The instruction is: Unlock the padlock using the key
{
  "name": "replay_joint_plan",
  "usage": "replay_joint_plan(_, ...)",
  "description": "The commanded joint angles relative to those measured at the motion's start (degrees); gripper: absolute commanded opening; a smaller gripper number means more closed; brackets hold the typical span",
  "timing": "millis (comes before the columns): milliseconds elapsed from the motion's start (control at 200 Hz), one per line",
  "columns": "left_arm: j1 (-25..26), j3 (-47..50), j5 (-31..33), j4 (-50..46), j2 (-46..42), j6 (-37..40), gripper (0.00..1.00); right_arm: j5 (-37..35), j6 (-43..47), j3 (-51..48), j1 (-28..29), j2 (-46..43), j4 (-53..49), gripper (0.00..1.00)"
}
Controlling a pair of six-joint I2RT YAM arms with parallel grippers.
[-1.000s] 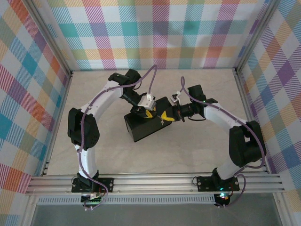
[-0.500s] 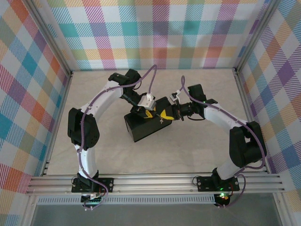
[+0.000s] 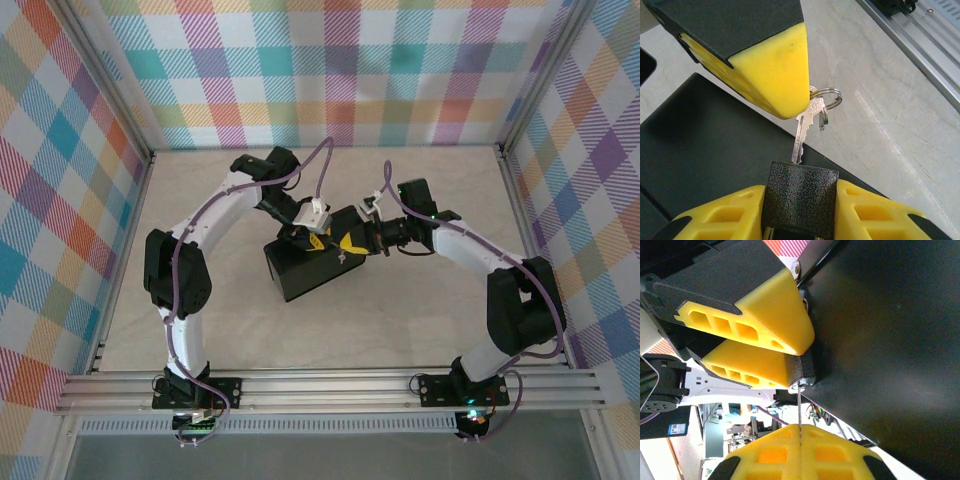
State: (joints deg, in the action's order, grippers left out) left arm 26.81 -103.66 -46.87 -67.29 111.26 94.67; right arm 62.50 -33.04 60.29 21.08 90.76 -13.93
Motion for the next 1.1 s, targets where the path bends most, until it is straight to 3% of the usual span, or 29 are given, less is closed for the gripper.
replay_joint_plan(0,0.1,-0.1,0.8,-2.4,1.0,0.3,0.34,1.2,0.0,0.4,0.8,1.1,1.4,0.0)
replay_joint_plan(1095,0.0,1.9,-0.6,-2.0,0.3,1.0,0.33,1.2,-10.2,-1.6,0.8,4.5,10.0,0.0)
